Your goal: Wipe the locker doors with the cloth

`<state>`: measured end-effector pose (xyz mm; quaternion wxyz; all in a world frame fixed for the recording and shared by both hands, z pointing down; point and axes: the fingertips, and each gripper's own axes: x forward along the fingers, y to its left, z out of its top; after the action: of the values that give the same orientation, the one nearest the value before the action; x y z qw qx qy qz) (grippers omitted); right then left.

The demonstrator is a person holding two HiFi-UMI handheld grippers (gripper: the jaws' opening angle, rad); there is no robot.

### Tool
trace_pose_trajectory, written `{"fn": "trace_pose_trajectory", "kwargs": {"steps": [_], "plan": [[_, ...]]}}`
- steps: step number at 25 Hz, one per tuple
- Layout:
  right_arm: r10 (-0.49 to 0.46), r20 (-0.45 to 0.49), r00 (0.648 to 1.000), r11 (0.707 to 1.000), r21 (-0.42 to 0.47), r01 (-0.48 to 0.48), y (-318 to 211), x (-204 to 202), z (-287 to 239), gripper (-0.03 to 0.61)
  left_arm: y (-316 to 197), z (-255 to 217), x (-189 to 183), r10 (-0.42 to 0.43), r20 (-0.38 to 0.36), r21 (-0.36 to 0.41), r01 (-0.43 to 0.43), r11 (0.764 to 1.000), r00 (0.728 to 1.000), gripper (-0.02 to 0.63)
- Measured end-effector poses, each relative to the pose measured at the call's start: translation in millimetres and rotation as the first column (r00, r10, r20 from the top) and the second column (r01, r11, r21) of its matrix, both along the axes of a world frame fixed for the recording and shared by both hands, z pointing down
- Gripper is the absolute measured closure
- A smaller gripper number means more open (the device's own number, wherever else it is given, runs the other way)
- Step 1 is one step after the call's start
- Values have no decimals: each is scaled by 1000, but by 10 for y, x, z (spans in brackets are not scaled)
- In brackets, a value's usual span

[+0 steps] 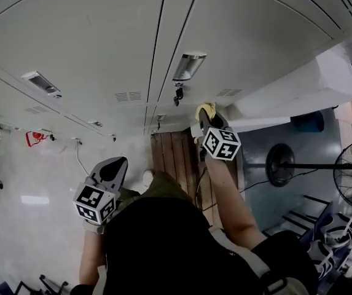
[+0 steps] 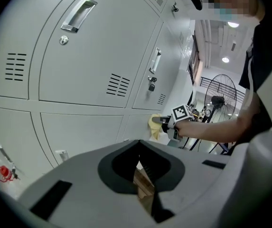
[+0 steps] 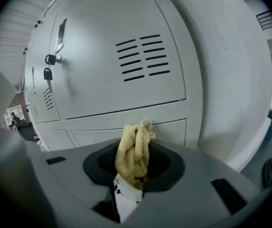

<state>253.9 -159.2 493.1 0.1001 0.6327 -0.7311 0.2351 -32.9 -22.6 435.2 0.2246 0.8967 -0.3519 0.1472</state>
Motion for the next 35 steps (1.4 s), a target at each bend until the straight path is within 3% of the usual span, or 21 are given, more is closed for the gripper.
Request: {"fn": "trace_pose_trajectory", "kwargs": {"steps": [20, 26, 35], "plan": [[-261, 149, 954, 965, 14, 262, -47, -1371, 65, 466, 144, 95, -366, -111, -8, -26, 111, 994, 994, 604], [-318, 153, 936, 947, -2, 322, -43, -1606, 191, 466, 157, 91, -434, -133, 0, -31, 133, 991, 991, 604], [-389, 70, 919, 921, -14, 390, -49, -1673, 414, 472, 176, 112, -422, -126, 20, -41, 127, 991, 992, 604]]}}
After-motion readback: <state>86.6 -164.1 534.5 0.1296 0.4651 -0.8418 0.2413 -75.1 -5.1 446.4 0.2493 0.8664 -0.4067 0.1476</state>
